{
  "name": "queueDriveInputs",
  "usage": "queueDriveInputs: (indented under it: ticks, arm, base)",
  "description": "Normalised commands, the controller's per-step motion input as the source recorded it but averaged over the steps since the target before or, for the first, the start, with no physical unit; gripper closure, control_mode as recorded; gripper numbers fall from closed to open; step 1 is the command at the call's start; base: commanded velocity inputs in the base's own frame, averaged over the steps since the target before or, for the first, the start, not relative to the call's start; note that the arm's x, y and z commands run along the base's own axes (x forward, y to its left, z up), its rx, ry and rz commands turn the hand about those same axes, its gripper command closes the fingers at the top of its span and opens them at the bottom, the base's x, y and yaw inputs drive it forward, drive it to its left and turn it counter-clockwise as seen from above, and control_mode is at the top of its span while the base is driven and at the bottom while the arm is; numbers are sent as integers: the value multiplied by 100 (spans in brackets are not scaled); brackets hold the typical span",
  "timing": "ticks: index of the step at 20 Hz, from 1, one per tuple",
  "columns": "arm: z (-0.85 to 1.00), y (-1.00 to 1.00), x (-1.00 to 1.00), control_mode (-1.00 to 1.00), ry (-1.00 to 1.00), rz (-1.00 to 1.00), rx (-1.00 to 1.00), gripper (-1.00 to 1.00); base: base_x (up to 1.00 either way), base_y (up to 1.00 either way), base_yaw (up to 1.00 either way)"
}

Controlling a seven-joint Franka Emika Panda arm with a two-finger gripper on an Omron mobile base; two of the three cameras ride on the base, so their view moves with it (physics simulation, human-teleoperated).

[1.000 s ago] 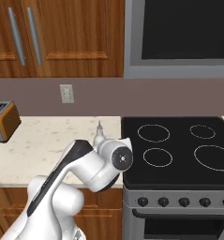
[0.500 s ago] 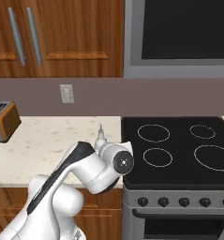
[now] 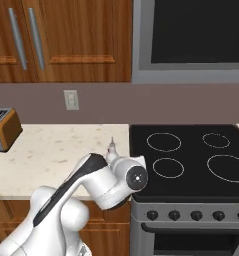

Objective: Take 2 condiments from the cabinet and move them on the counter near the stove.Make sure the condiments are lined up with each other, next to each other.

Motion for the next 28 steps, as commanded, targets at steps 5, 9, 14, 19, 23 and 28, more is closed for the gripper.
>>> queueDriveInputs:
  ticks: [5,9,14,19,23,28]
  arm:
    - [-16,-18,1,-100,0,4,0,100]
    - [-14,-16,9,-100,0,7,0,100]
    - [-10,-5,18,-100,0,3,0,100]
    - [-14,-2,21,-100,0,2,0,100]
    - [-15,0,21,-100,0,1,0,100]
    - [-14,0,19,-100,0,0,0,100]
  base:
    - [0,0,0]
    - [0,0,0]
    - [0,0,0]
    - [0,0,0]
    - [0,0,0]
    - [0,0,0]
